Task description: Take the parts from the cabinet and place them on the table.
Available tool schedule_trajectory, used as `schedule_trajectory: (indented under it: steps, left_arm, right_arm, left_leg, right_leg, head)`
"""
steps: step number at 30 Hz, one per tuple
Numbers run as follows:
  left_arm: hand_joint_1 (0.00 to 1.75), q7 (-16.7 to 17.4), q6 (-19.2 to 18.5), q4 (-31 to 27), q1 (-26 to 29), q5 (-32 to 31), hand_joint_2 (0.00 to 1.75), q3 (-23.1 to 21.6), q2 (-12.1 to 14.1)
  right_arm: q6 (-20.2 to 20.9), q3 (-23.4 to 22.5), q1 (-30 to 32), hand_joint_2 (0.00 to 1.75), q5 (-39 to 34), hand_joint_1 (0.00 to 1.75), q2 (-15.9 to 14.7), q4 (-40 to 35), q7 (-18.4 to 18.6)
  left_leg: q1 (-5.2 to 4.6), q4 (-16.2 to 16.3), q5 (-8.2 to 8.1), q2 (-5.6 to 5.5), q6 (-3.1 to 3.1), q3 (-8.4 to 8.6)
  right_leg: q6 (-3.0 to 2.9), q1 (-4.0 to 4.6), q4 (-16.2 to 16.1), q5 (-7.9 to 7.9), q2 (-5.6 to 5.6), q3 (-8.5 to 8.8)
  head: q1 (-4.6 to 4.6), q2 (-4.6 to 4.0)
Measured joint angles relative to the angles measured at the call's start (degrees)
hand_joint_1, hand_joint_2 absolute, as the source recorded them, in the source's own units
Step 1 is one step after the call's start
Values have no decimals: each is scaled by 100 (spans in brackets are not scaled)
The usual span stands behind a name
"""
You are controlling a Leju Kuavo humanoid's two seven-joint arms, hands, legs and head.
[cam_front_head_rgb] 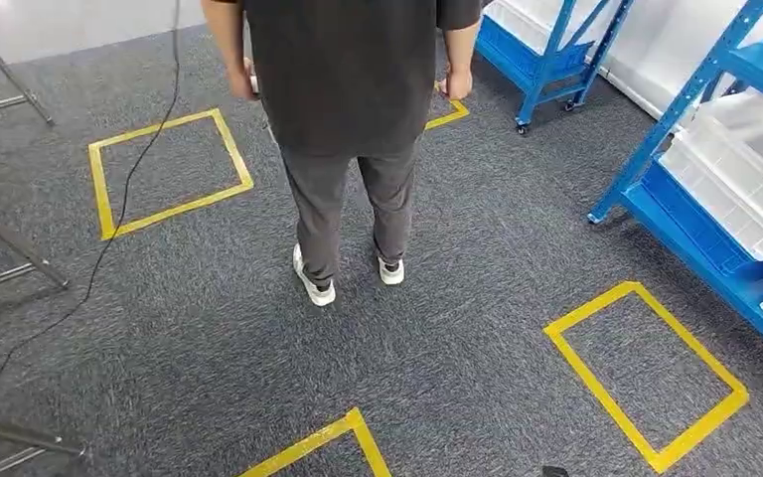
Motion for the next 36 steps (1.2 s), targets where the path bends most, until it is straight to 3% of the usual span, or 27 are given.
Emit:
schedule_trajectory:
  steps: [3,4,5,6,7,9,10,11,12,14,15,16,19,20,21,22,23,24,25,26,27,28,30,31,32,36]
  left_arm:
    - [0,0,20,0,-3,0,0,0,0]
    - [0,0,26,-2,-5,0,0,0,-2]
    - [0,-2,24,0,-8,0,0,0,9]
    - [0,-9,20,-11,-14,-2,0,0,4]
    - [0,-7,22,-18,-8,-2,0,0,-2]
    - [0,4,24,-17,-8,-2,0,0,2]
    - [0,26,28,-17,-9,-2,0,0,7]
    - [0,31,31,-17,-4,-2,0,0,9]
    - [0,37,35,-17,-2,0,0,0,11]
    - [0,57,35,-17,-4,0,0,0,15]
    - [0,72,39,-17,-4,0,0,0,17]
    - [0,103,42,-17,-8,0,0,2,11]
    - [0,164,90,-20,4,2,0,2,13]
    - [0,164,98,-20,2,0,0,2,13]
    - [0,166,101,-22,-5,0,0,2,6]
    - [0,166,103,-22,-9,0,0,4,15]
    - [0,166,103,-24,-1,0,0,4,4]
    - [0,168,105,-24,18,0,0,4,6]
    - [0,173,120,-22,23,0,0,4,18]
    - [0,175,122,-22,21,0,0,4,24]
    - [0,173,133,-22,18,0,0,4,26]
    - [0,173,138,-22,9,0,0,4,26]
    - [0,142,138,-24,0,-2,0,4,24]
    - [0,125,138,-26,-3,-2,0,4,24]
    - [0,118,140,-26,-12,-4,0,4,20]
    - [0,122,155,-37,-29,-20,0,4,18]
  right_arm:
    - [-2,2,22,0,-2,0,-7,0,0]
    - [-2,2,15,0,-2,0,-7,0,0]
    - [-2,7,23,0,-2,0,0,0,-2]
    - [-4,15,17,0,-4,0,0,2,-4]
    - [-4,22,-10,0,-4,0,0,2,-28]
    - [-2,33,-33,0,-7,0,4,0,-63]
    - [-2,42,-29,0,-13,0,15,0,-66]
    - [-2,44,-24,0,-17,0,15,0,-68]
    - [-2,44,-5,0,-22,0,15,2,-70]
    - [0,57,1,0,-42,0,26,2,-68]
    - [0,72,-3,0,-50,0,37,0,-68]
    - [0,81,-14,0,-57,0,35,2,-68]
    - [6,90,-19,0,-66,0,44,0,-72]
    - [7,105,-14,0,-66,0,55,0,-74]
    - [7,127,-18,0,-66,0,50,0,-74]
    - [13,138,-20,0,-63,0,66,0,-74]
    - [15,140,-62,0,-63,0,63,0,-74]
    - [22,140,-79,0,-63,0,66,0,-74]
    - [24,142,-79,0,-63,0,72,-2,-74]
    - [26,144,-72,0,-63,0,83,-6,-74]
    - [26,146,-54,0,-66,0,92,-11,-72]
    - [28,157,-8,0,-63,0,94,-15,-63]
    - [28,181,23,0,-63,0,90,-15,-44]
    - [28,186,18,0,-63,0,90,-15,-39]
    - [26,192,4,0,-68,0,85,-17,-37]
    - [26,227,27,0,-87,0,70,-20,-37]
  left_leg:
    - [11,-64,-17,128,-72,74]
    - [2,-88,-44,155,-110,128]
    - [21,-34,-93,-158,-141,130]
    - [26,241,-257,-590,-145,8]
    - [24,617,-437,-672,-150,-191]
    - [24,1435,-718,-656,-161,-681]
    - [24,1670,-734,-631,-162,-875]
    - [24,1670,-637,-610,-161,-938]
    - [27,1415,-349,-598,-156,-896]
    - [56,539,257,-712,-148,-555]
    - [83,172,386,-980,-149,-404]
    - [133,143,306,-1419,-160,-395]
    - [89,84,284,-1195,-97,-361]
    - [93,63,289,-1087,-65,-343]
    - [126,37,292,-984,-42,-317]
    - [113,27,279,-878,-9,-286]
    - [98,27,254,-746,31,-269]
    - [73,27,232,-604,53,-254]
    - [59,28,211,-474,55,-252]
    - [54,29,197,-390,55,-251]
    - [47,29,181,-302,56,-234]
    - [41,29,151,-210,46,-205]
    - [38,29,107,-102,27,-134]
    - [43,22,80,-43,7,-88]
    - [19,17,64,13,-22,-90]
    - [31,-29,30,151,-128,-4]
  right_leg:
    - [-47,26,-10,-20,141,-13]
    - [-78,-3,-73,0,206,35]
    - [-100,-41,-134,29,233,85]
    - [-138,-57,-165,36,297,125]
    - [-153,-63,-165,33,356,129]
    - [-184,-48,-155,12,515,139]
    - [-191,-42,-150,3,597,145]
    - [-186,-42,-146,-6,662,155]
    - [-179,-46,-138,-26,754,176]
    - [-139,-64,-108,-72,909,229]
    - [-108,-82,-80,-108,969,235]
    - [-72,-92,-63,-116,1033,185]
    - [34,-148,-65,-96,1264,123]
    - [74,-154,-68,-91,1373,114]
    - [91,-152,-58,-112,1406,105]
    - [116,-113,84,-213,1023,59]
    - [146,-111,438,-410,728,-116]
    - [172,-117,989,-668,555,-407]
    - [184,-124,1456,-846,492,-663]
    - [191,-134,1712,-910,472,-804]
    - [193,-142,1785,-861,469,-848]
    - [173,-141,1505,-598,464,-710]
    - [109,-126,605,-106,374,-242]
    - [41,-68,79,0,110,24]
    - [9,10,5,-85,-7,83]
    - [-69,20,-63,-90,148,88]
  head:
    - [0,0]
    - [15,0]
    - [5,0]
    - [-57,0]
    - [-95,0]
    - [-171,0]
    - [-197,0]
    - [-210,0]
    - [-223,0]
    - [-238,0]
    - [-247,0]
    - [-276,0]
    - [-243,0]
    - [-247,2]
    - [-245,0]
    - [-203,0]
    - [-114,0]
    - [-85,0]
    - [-70,0]
    - [-66,0]
    - [-50,0]
    - [-46,2]
    - [0,2]
    - [22,0]
    - [-4,0]
    - [11,0]
